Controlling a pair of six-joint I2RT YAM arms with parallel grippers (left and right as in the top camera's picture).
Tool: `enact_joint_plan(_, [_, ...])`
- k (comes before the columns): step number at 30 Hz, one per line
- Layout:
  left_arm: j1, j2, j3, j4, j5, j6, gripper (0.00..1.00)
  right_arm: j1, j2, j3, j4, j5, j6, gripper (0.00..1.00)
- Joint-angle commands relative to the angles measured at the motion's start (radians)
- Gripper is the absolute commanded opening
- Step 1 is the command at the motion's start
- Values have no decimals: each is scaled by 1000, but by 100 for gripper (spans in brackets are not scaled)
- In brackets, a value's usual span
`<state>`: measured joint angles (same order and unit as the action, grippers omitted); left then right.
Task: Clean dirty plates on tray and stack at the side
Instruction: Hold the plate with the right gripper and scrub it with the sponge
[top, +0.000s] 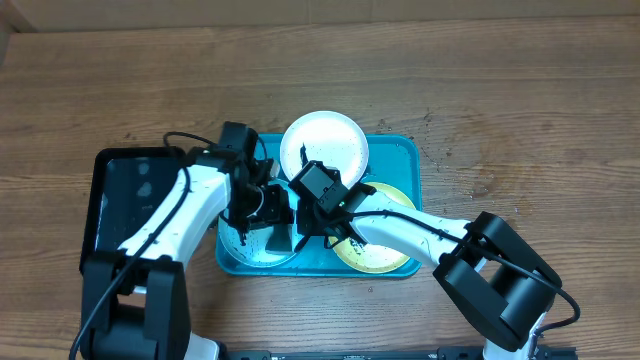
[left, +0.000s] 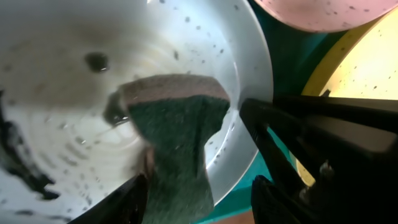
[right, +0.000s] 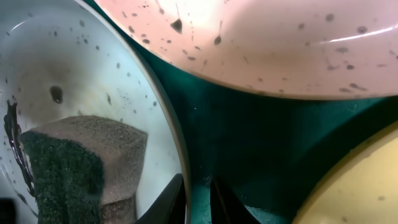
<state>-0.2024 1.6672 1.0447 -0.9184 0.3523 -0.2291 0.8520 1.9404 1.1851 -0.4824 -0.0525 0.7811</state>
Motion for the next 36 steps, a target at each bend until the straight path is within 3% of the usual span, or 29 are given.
enact_joint_plan(1, [-10,37,-12,14,-14,-10,54,1,12,-8,-2,-2,-3,17])
enact_joint_plan(11, [-16,113,-12,21,-63,-18,54,1,12,-8,-1,-2,-3,17])
enact_joint_plan(16, [-16,142,-12,37,-63,-18,46,1,12,-8,-2,-2,-3,17])
enact_joint_plan(21, [-16,145,-12,38,-95,-18,31,1,12,-8,-2,-2,-3,17])
enact_joint_plan(23, [-16,145,-12,38,-187,-35,16,1,12,-8,-5,-2,-3,17])
enact_joint_plan(28, [-13,145,-12,37,-445,-107,13,1,12,-8,-14,-2,-4,17])
enact_joint_plan(33, [-13,145,-12,46,-603,-138,13,1,11,-8,-16,-2,-4,17])
enact_joint_plan(36, [-13,145,-12,56,-688,-138,6,1,11,-8,-16,-2,-4,17])
